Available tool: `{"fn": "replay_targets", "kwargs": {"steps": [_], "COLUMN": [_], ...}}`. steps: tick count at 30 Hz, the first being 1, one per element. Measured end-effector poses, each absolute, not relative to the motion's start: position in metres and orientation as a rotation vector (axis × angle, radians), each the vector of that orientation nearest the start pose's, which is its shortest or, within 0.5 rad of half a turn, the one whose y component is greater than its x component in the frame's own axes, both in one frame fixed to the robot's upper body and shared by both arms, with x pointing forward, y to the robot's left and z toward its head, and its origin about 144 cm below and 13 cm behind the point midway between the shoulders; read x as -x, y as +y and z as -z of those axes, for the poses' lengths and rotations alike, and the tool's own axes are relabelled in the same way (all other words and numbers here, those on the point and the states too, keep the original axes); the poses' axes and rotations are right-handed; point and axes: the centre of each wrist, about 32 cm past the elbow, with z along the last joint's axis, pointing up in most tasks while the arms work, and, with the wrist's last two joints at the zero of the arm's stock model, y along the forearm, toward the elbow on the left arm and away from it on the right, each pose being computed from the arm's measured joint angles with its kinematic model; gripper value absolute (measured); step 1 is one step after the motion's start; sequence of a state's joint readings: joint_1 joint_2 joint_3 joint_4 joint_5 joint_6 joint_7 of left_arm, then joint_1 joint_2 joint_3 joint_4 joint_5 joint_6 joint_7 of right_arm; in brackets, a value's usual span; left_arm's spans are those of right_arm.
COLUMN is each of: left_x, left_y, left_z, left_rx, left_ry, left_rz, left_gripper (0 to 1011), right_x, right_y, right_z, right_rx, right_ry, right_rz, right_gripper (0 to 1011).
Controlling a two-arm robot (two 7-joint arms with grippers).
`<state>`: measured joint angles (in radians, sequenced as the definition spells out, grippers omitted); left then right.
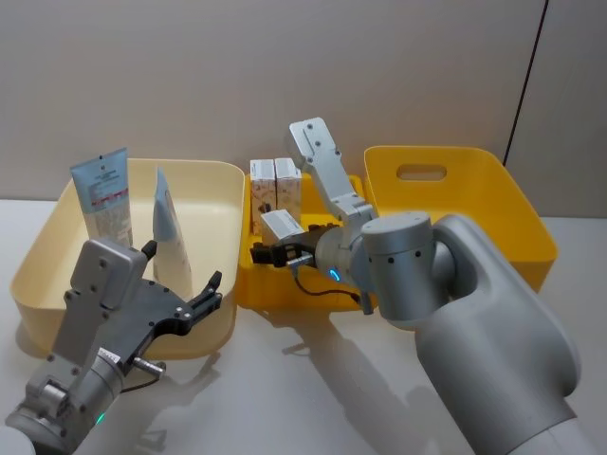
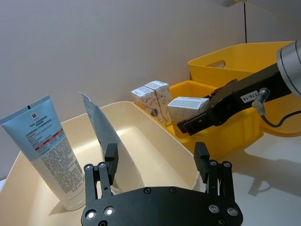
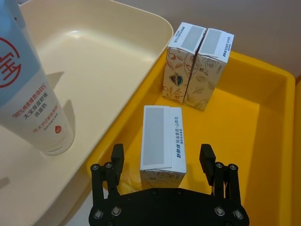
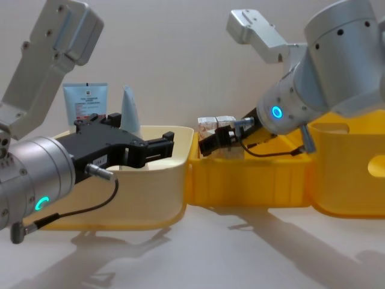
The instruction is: Bimanual collaborative sorting of washing and personal care products
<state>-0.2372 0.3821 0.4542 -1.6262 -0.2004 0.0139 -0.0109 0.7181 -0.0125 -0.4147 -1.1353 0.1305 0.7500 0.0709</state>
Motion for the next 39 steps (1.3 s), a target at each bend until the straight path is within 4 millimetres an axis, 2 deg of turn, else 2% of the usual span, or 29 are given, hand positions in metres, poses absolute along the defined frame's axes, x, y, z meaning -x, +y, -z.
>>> {"fn": "replay_targets", "kwargs": {"steps": [15, 19, 20, 26, 35, 39], "left_x": [-0.492, -0.492, -0.492, -0.492, -0.492, -0.492], "left_y": [0.198, 0.198, 0.198, 0.198, 0.198, 0.198], "left_z": [-1.204, -1.204, -1.204, -1.204, -1.204, -1.204], "left_rx": [-0.061, -0.061, -0.061, -0.061, -0.061, -0.061], "left_ry": [-0.268, -0.268, -0.268, -0.268, -0.268, -0.268], "left_rz": [-1.124, -1.124, -1.124, -1.124, -1.124, -1.124], "left_gripper": [1004, 1003, 1003, 1003, 1003, 1004], "right_x": [-0.626, -0.627, -0.627, -0.628, -0.628, -0.626], "right_y": [-0.099, -0.099, -0.099, -0.098, -0.098, -0.099], "right_z": [-1.278, -1.275, -1.274, -1.273, -1.272, -1.273], "right_rx": [0.531, 0.536, 0.538, 0.54, 0.54, 0.532], "right_ry": [0.217, 0.219, 0.221, 0.222, 0.222, 0.212], "right_rz": [1.159, 1.16, 1.16, 1.16, 1.162, 1.168], "right_gripper": [993, 923, 871, 730, 432, 406]}}
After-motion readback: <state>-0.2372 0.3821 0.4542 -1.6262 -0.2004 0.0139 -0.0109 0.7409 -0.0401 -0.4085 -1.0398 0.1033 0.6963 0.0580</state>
